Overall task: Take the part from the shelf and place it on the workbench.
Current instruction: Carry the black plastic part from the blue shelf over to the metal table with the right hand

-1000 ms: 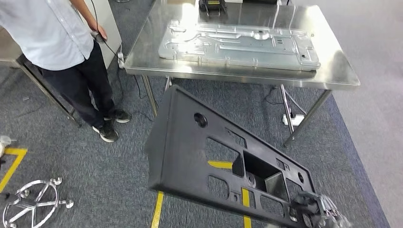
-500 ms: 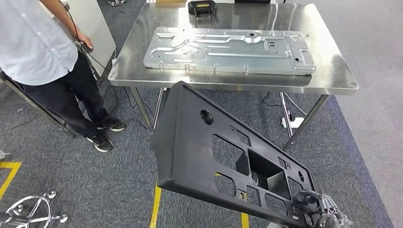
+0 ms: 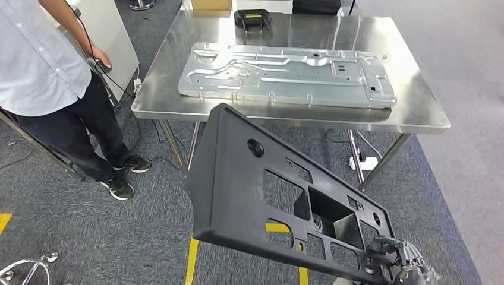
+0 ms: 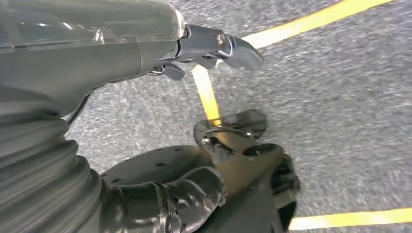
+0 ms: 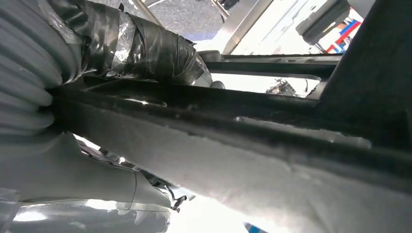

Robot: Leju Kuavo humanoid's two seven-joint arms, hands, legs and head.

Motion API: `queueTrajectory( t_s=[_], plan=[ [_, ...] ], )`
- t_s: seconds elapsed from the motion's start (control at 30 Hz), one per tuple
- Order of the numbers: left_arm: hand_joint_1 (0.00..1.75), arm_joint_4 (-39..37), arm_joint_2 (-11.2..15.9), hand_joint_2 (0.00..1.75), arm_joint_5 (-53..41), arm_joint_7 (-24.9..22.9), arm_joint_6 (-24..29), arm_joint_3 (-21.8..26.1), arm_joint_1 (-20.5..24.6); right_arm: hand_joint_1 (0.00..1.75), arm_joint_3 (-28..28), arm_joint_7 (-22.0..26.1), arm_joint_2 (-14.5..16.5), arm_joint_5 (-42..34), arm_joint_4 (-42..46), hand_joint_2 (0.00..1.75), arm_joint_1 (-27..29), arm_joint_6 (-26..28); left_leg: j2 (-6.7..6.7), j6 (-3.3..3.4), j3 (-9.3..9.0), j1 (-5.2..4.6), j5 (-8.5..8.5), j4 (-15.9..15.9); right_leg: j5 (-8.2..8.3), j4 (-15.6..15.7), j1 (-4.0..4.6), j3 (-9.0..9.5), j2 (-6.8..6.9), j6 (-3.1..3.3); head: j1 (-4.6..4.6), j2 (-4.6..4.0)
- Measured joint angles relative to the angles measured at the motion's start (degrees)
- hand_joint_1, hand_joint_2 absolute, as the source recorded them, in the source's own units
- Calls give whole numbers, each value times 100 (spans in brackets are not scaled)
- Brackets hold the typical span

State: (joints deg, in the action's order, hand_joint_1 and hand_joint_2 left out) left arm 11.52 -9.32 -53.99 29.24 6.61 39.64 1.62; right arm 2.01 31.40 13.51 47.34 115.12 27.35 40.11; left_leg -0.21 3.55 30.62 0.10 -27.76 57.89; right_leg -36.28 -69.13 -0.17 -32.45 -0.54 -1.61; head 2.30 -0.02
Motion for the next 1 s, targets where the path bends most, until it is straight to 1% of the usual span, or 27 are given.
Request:
queueTrajectory(
  t_s=[0.03, 0.07, 0.1, 0.13, 0.17, 0.2, 0.23, 0.27, 0.3, 0.37, 0.4, 0.43, 0.47, 0.53, 0.57, 0.6, 0.63, 0.67, 0.7, 0.73, 0.8, 0.83, 0.87, 0.9, 0.93, 0.97, 1.0],
  plan=[
    [0, 0, -1, 175, -4, 0, -1, 1, 4, 175, -1, 7, -3, -2, -1, 175, 1, 0, -2, -10, -19, 6, -30, 1, -97, -271, -28, -213, 3, -35, 0, 0],
    [0, 0, -1, 175, -9, 0, -1, 1, -1, 175, -3, 21, -6, -2, -1, 175, 3, 0, -4, -27, -52, 15, -68, 2, -91, -401, -56, -365, 8, -66, -1, 0],
    [0, 0, -1, 175, -14, 0, -1, 1, -9, 175, -5, 43, -8, -3, -1, 175, 4, 0, -6, -50, -100, 28, -109, 3, 42, -331, -82, -416, 14, -92, -1, 0],
    [0, 0, -3, 175, -22, 0, -1, 2, -17, 175, -8, 73, -9, -5, 0, 175, 4, 0, -7, -77, -162, 44, -155, 4, 289, -64, -105, -366, 22, -113, -1, 0],
    [0, 0, -6, 175, -32, 0, -1, 2, -24, 175, -11, 106, -9, -8, 3, 175, 3, 0, -7, -109, -220, 59, -205, 2, 558, 297, -123, -259, 32, -125, 1, 0],
    [0, 0, -9, 175, -42, 0, -1, 5, -22, 175, -14, 136, -9, -10, 4, 175, 1, 0, -8, -143, -280, 71, -250, 4, 706, 616, -122, -176, 46, -120, 2, 0],
    [0, 0, -12, 175, -53, 0, -1, 8, -13, 175, -18, 164, -10, -12, 10, 175, -2, 0, -9, -182, -316, 75, -290, -3, 766, 830, -108, -116, 62, -91, 4, 1],
    [0, 0, -13, 175, -62, 1, -1, 11, -3, 175, -24, 187, -10, -13, 23, 175, -2, 0, -9, -227, -346, 74, -326, -10, 768, 923, -88, -93, 73, -46, 7, 1],
    [0, 0, -14, 175, -69, 2, -1, 16, 4, 175, -32, 207, -10, -15, 34, 175, -3, 0, -10, -273, -378, 68, -336, 5, 725, 932, -70, -96, 77, 13, 8, 1],
    [0, 0, -13, 175, -97, 5, -1, 22, 6, 175, -55, 254, -8, -27, 74, 175, -5, 1, -5, -360, -427, 70, -368, 80, 771, 953, -74, 1, 59, 123, 9, 0],
    [0, 0, -13, 175, -109, 8, -1, 25, 11, 175, -68, 279, -5, -36, 95, 175, -13, 1, -3, -384, -406, 75, -411, 203, 756, 965, -81, 56, 54, 170, 5, 0],
    [0, 0, -12, 175, -120, 11, -1, 28, 21, 175, -81, 307, -1, -45, 120, 175, -23, 1, 0, -397, -314, 84, -517, 407, 734, 975, -81, 109, 54, 210, 4, 0],
    [0, 0, -12, 175, -127, 15, -2, 30, 29, 175, -92, 328, 3, -51, 140, 175, -34, 1, 2, -401, -145, 89, -663, 707, 706, 984, -76, 140, 61, 243, 1, 0],
    [0, 0, -12, 175, -146, 17, -4, 31, 37, 175, -114, 352, 7, -54, 167, 175, -55, 0, 3, -399, 322, 92, -931, 1390, 646, 983, -52, 185, 60, 283, -3, 0],
    [0, 0, -12, 175, -160, 17, -7, 31, 32, 175, -124, 355, 6, -48, 177, 175, -62, 0, 3, -395, 504, 91, -944, 1582, 611, 983, -38, 220, 52, 292, -4, 0],
    [0, 0, -12, 175, -174, 17, -9, 32, 23, 175, -132, 358, 6, -37, 189, 175, -71, 0, 3, -380, 602, 88, -833, 1585, 571, 983, -23, 268, 41, 296, -4, 0],
    [0, 0, -12, 175, -192, 18, -13, 32, 14, 175, -140, 362, 6, -23, 203, 175, -82, 0, 3, -350, 603, 76, -597, 1376, 527, 983, -9, 331, 32, 295, -4, 0],
    [0, 0, -11, 175, -209, 20, -15, 33, 5, 175, -147, 367, 6, -9, 221, 175, -98, 0, 4, -303, 543, 57, -301, 1027, 478, 985, 2, 395, 27, 291, -4, 1],
    [0, 0, -4, 175, -224, 22, -18, 34, 1, 175, -155, 372, 6, 1, 238, 175, -120, 0, 8, -254, 482, 24, -115, 732, 431, 987, 14, 449, 28, 276, 4, 1],
    [0, 0, 3, 175, -237, 27, -24, 36, 8, 175, -164, 378, 5, 7, 253, 175, -145, 0, 8, -209, 437, -17, -76, 499, 388, 990, 13, 478, 27, 248, 1, 1],
    [0, 0, 16, 175, -256, 37, -38, 38, 12, 175, -182, 389, -1, 15, 274, 175, -192, 0, -3, -131, 394, -67, -143, 342, 351, 968, 11, 542, 27, 177, -5, 0],
    [0, 0, 15, 175, -270, 42, -45, 38, 9, 175, -192, 392, -8, 17, 289, 175, -210, 1, -11, -102, 331, -60, -134, 280, 341, 937, 13, 574, 24, 144, -16, 0],
    [0, 0, 15, 175, -284, 43, -49, 39, -1, 175, -199, 392, -18, 21, 303, 175, -229, 1, -12, -78, 251, -39, -57, 232, 327, 875, 17, 611, 26, 118, -14, 0],
    [0, 0, 16, 175, -298, 43, -52, 39, -6, 175, -205, 392, -31, 23, 317, 175, -253, 1, -8, -61, 171, -17, -30, 195, 294, 754, 17, 589, 27, 93, -9, 0],
    [0, 0, 15, 175, -311, 45, -54, 40, 7, 175, -209, 385, -50, 23, 328, 175, -285, 1, -5, -47, 106, -1, -31, 168, 211, 557, 10, 486, 28, 67, -4, 0],
    [0, 0, 15, 175, -319, 46, -57, 41, 27, 175, -210, 374, -69, 25, 332, 175, -313, 0, -4, -35, 76, 4, -47, 152, 92, 278, -8, 310, 30, 42, 0, 0],
    [0, 0, 15, 175, -328, 48, -59, 42, 46, 175, -210, 357, -90, 28, 335, 175, -336, 0, -7, -27, 55, 5, -73, 147, -48, -39, -24, 73, 31, 16, 4, 0]
  ],
)
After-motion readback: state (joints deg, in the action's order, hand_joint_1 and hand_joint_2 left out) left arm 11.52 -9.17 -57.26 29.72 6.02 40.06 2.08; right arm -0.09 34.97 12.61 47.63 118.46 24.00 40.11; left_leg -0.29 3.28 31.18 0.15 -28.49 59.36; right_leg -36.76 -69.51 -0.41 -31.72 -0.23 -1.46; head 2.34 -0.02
